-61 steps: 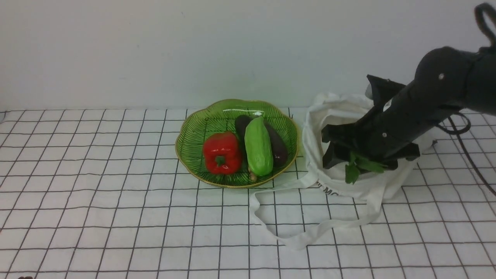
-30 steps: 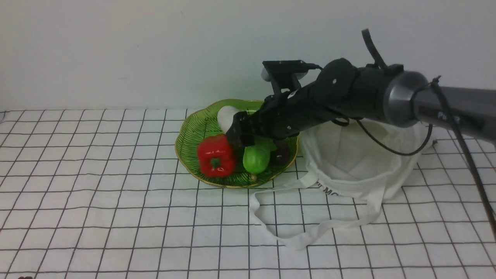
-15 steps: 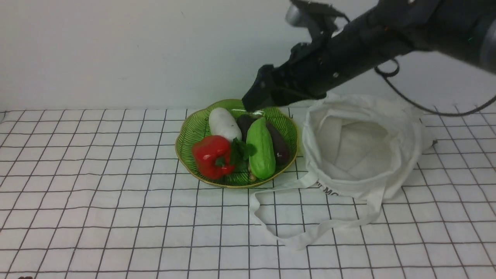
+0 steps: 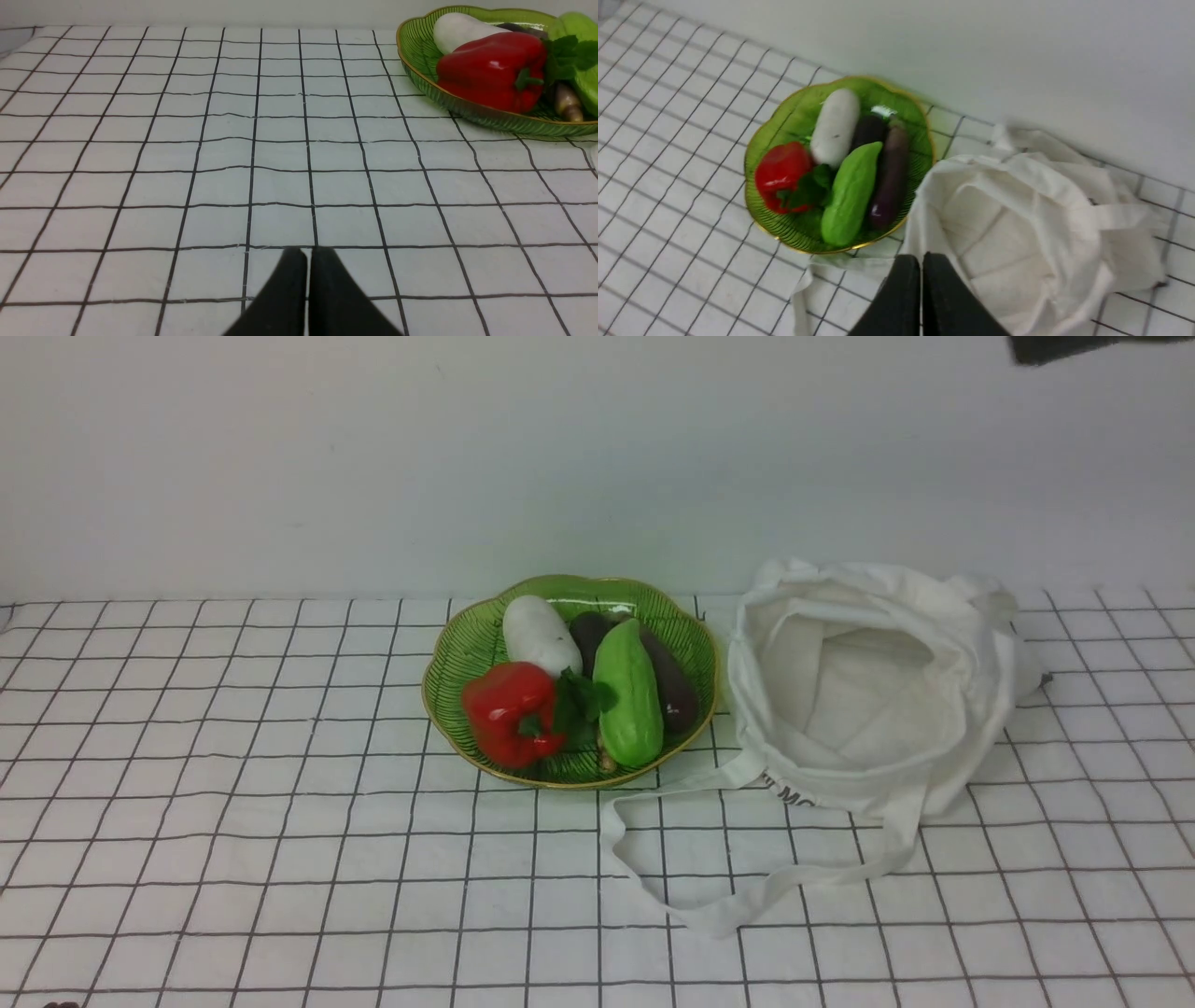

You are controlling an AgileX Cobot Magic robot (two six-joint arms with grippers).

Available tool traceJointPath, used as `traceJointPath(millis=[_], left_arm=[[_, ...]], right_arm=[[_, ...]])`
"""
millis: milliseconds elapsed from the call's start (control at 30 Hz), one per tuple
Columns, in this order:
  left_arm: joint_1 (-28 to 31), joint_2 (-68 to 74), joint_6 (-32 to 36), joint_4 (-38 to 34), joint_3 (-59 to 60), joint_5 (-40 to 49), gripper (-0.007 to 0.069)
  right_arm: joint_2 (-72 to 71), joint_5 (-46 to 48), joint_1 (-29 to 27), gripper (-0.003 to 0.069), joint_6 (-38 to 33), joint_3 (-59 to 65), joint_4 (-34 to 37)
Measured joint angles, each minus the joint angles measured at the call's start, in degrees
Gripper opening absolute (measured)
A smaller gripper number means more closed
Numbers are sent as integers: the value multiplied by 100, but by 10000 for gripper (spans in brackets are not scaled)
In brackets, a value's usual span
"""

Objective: Take vegetables from bag on white checkered tablecloth place on plate.

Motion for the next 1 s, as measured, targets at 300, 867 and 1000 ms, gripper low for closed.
traceJointPath(millis=[300, 867, 1000], left_arm=[[0, 0, 0, 0, 0, 0, -8], [0, 0, 0, 0, 0, 0, -8], [0, 0, 0, 0, 0, 0, -8]], right_arm=[[-2436, 33, -13, -14, 86, 1864, -649], [-6690, -4440, -13, -14, 86, 7632, -74], [-6713, -4843, -13, -14, 86, 8195, -75]])
